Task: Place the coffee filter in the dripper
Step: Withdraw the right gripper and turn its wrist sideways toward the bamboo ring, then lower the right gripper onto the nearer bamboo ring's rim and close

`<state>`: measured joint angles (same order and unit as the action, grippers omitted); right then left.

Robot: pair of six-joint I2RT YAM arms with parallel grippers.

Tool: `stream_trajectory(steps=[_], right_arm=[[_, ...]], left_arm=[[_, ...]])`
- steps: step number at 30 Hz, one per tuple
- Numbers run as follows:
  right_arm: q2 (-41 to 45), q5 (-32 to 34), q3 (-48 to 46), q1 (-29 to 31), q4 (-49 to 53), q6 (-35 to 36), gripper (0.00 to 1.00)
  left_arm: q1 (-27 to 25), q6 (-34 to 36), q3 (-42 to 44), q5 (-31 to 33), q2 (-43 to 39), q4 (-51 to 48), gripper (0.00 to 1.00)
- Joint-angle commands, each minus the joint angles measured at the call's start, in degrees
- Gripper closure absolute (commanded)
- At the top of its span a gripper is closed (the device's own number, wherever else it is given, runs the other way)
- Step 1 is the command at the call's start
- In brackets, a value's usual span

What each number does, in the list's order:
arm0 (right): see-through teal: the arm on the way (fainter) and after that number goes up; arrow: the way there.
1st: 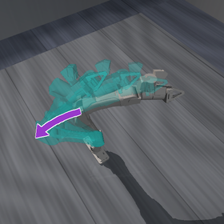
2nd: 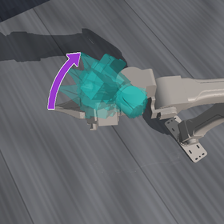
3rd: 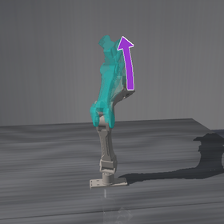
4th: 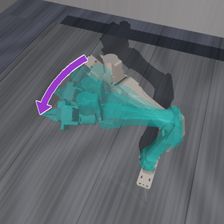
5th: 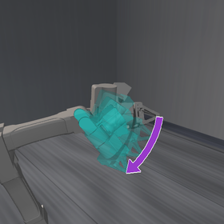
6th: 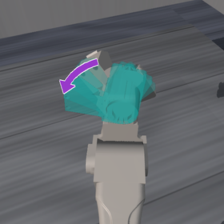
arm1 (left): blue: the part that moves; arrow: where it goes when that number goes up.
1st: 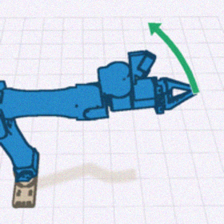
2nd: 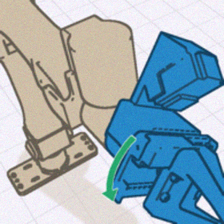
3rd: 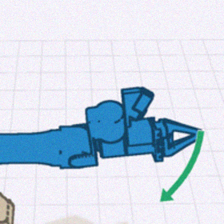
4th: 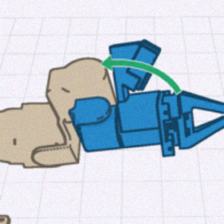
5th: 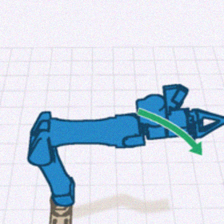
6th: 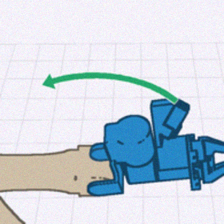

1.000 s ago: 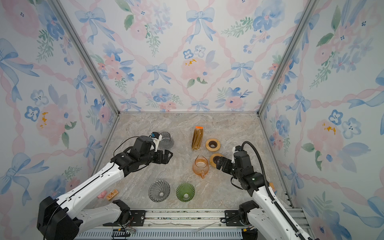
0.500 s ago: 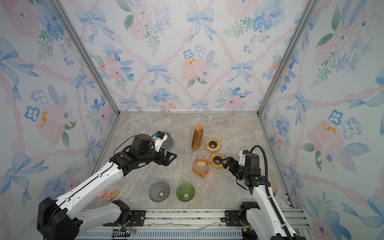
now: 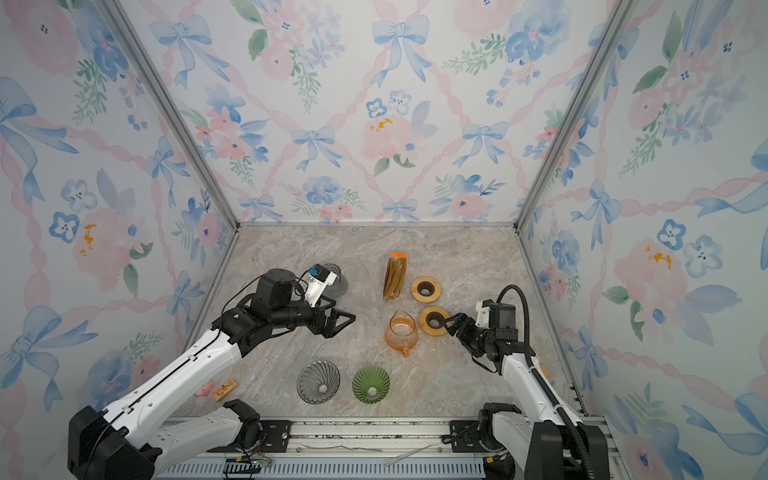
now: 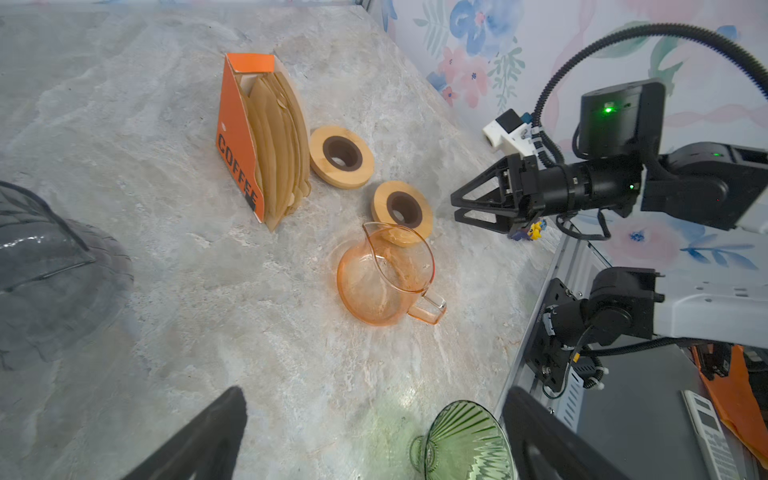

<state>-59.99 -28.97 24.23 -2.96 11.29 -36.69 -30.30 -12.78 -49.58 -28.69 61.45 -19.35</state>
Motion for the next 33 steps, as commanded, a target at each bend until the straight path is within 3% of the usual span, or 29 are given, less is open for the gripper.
stream_trajectory(steps=[1,33], right_arm=[[-2.62,-1.03,0.19,-0.63,-3.1,0.56,0.24],[-17.68,-3.31,2.0,0.39,-15.5,-1.08,0.42]], left_arm=[[-0.19,1.88,1.1,-3.87,-2.03,1.91,0.02],[-0.92,-0.05,1.88,-9.08,-1.34,4.45,0.02]])
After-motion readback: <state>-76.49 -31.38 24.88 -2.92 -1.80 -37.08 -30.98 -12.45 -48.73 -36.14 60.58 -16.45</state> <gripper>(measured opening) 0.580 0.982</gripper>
